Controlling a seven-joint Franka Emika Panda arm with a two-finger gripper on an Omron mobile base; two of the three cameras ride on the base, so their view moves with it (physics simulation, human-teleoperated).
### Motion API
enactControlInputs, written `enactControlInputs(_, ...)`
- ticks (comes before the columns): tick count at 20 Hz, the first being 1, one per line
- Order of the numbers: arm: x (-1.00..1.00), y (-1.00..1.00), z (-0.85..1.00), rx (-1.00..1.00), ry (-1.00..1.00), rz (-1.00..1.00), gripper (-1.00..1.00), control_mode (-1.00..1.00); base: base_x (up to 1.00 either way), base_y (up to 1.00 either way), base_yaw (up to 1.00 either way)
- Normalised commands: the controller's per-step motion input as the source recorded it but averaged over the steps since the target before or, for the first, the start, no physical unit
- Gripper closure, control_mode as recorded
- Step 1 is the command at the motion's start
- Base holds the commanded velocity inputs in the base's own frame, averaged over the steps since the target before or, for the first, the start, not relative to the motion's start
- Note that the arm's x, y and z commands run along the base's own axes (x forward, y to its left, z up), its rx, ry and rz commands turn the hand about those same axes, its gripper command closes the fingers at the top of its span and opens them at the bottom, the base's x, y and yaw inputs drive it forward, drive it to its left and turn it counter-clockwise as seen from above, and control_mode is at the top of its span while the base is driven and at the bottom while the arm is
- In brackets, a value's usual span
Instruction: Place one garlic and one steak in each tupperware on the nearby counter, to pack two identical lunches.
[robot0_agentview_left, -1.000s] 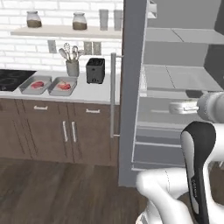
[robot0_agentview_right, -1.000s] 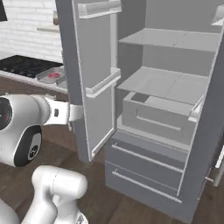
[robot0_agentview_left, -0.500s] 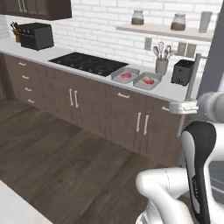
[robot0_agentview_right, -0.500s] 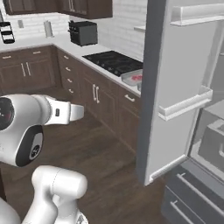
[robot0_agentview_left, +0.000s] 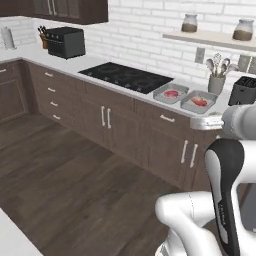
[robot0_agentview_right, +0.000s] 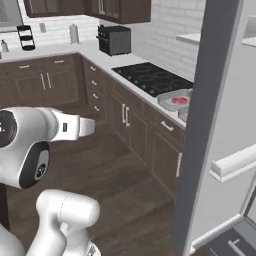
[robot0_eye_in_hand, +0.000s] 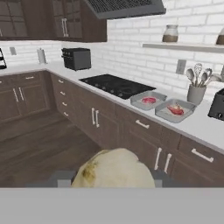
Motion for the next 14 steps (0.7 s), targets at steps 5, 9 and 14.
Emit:
enactControlInputs(5, 0.0, 0.0, 0.0, 0.0, 0.0, 0.0, 1.0, 1.0, 1.0, 0.3, -0.27)
enactControlInputs(9, 0.0, 0.0, 0.0, 0.0, 0.0, 0.0, 1.0, 1.0, 1.0, 0.43, -0.27)
enactControlInputs(14, 0.0, 0.0, 0.0, 0.0, 0.0, 0.0, 1.0, 1.0, 1.0, 0.56, 0.08)
